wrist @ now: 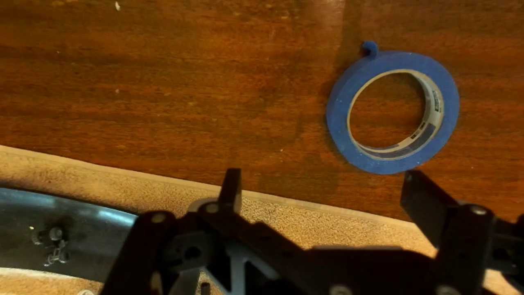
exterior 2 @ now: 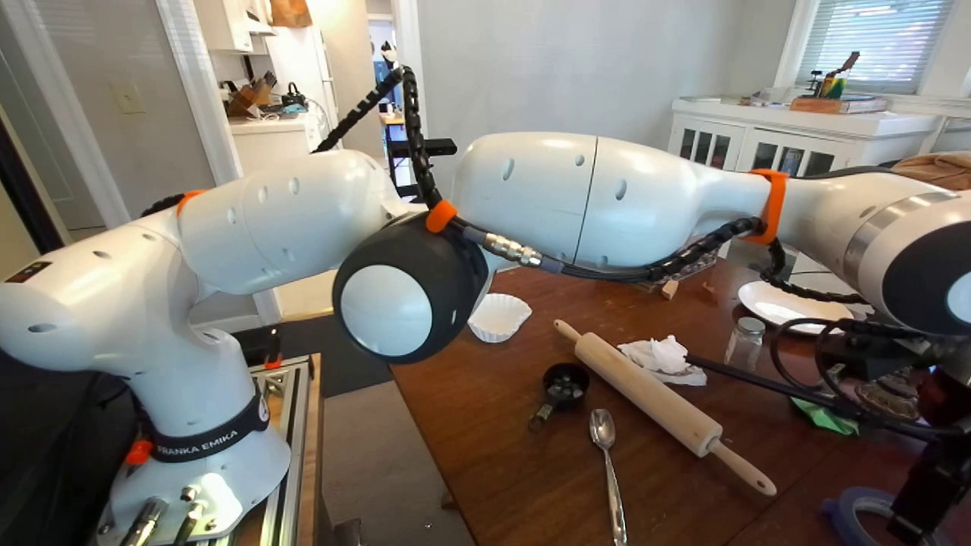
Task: Move the masking tape forward
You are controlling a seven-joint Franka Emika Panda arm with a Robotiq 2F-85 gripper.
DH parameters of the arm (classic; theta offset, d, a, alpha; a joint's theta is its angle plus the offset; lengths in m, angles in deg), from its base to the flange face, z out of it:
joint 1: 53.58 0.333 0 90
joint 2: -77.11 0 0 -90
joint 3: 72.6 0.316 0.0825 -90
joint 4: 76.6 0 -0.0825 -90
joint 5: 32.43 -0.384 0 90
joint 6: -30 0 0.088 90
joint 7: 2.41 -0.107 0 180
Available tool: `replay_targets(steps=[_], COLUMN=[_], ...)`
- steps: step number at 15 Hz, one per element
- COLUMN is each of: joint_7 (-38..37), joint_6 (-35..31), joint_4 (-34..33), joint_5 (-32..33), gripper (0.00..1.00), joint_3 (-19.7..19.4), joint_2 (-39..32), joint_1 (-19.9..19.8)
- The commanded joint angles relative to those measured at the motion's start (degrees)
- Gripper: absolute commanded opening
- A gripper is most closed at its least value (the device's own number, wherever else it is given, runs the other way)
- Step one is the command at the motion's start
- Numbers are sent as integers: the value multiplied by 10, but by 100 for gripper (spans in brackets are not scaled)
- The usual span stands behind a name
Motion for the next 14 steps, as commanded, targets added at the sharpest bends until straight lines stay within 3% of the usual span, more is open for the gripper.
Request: replay_targets(steps=[1,5,14], joint_7=[65,111,106], joint_6=[-5,-36,-32], joint_4=[4,4,10], joint_5=[11,14,10], gripper=[100,100,100], joint_3=[21,22,23], joint_2=[8,5,13], joint_1=[-6,1,5])
